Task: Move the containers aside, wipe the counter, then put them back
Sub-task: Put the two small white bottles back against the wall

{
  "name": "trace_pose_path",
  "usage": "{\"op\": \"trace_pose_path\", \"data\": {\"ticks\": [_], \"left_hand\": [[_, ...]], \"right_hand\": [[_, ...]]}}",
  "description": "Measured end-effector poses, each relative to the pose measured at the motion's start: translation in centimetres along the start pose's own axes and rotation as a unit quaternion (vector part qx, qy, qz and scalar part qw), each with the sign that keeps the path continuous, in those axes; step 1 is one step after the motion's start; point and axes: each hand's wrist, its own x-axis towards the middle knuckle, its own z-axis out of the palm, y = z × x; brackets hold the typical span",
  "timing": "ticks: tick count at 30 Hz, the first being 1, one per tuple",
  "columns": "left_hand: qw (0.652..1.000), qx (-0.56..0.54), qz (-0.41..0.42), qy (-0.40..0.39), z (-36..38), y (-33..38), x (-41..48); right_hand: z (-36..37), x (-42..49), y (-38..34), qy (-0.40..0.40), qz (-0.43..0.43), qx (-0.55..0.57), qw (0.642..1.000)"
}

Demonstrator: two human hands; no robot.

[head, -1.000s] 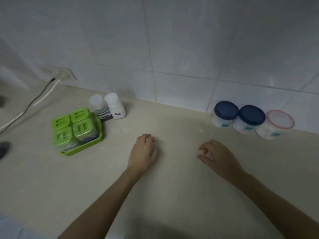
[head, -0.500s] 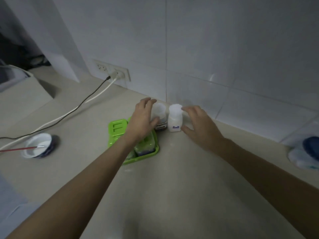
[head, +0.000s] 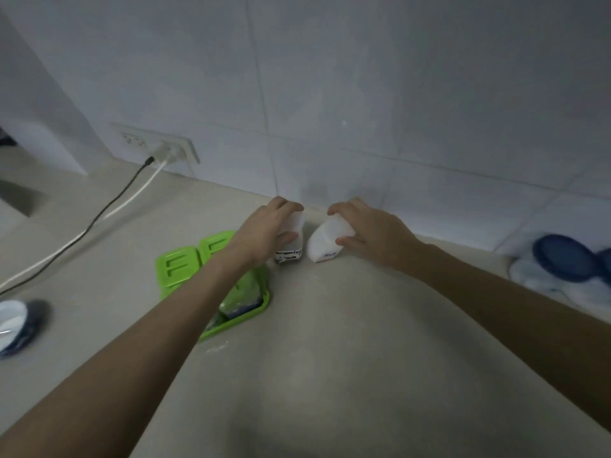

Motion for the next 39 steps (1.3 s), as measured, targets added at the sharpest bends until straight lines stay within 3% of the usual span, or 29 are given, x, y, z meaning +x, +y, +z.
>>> {"op": "trace_pose_path", "data": {"ticks": [6, 10, 19, 27, 30, 33, 36, 39], "left_hand": [[0.990, -0.064, 0.116, -0.049, 4.0, 8.9, 4.2], [0.986, -0.074, 0.138, -0.053, 7.8, 16.0, 7.7], [0.982, -0.051, 0.180, -0.038, 12.1, 24.5, 12.9], [0.980, -0.081, 0.180, -0.007, 13.8, 26.5, 13.9], [0.983, -0.101, 0.155, 0.017, 14.0, 26.6, 12.5], [0.983, -0.122, 0.137, 0.032, 13.6, 25.2, 9.3], [0.987, -0.073, 0.145, -0.003, 13.8, 23.1, 4.0], [0.989, -0.055, 0.133, -0.028, 13.9, 20.4, -2.4]], "right_hand": [[-4.5, -7.5, 8.6, -0.018, 0.088, -0.047, 0.995], [-7.0, -12.2, 13.8, 0.011, 0.170, -0.067, 0.983], [-6.6, -15.9, 18.7, 0.047, 0.292, -0.083, 0.951], [-6.6, -16.0, 19.4, 0.081, 0.297, -0.059, 0.950], [-6.1, -16.6, 19.2, 0.095, 0.318, -0.102, 0.938], [-5.2, -18.3, 18.3, 0.154, 0.297, -0.111, 0.936], [-3.5, -20.2, 16.8, 0.207, 0.275, -0.098, 0.934], [-0.6, -21.3, 12.6, 0.209, 0.238, -0.054, 0.947]]}}
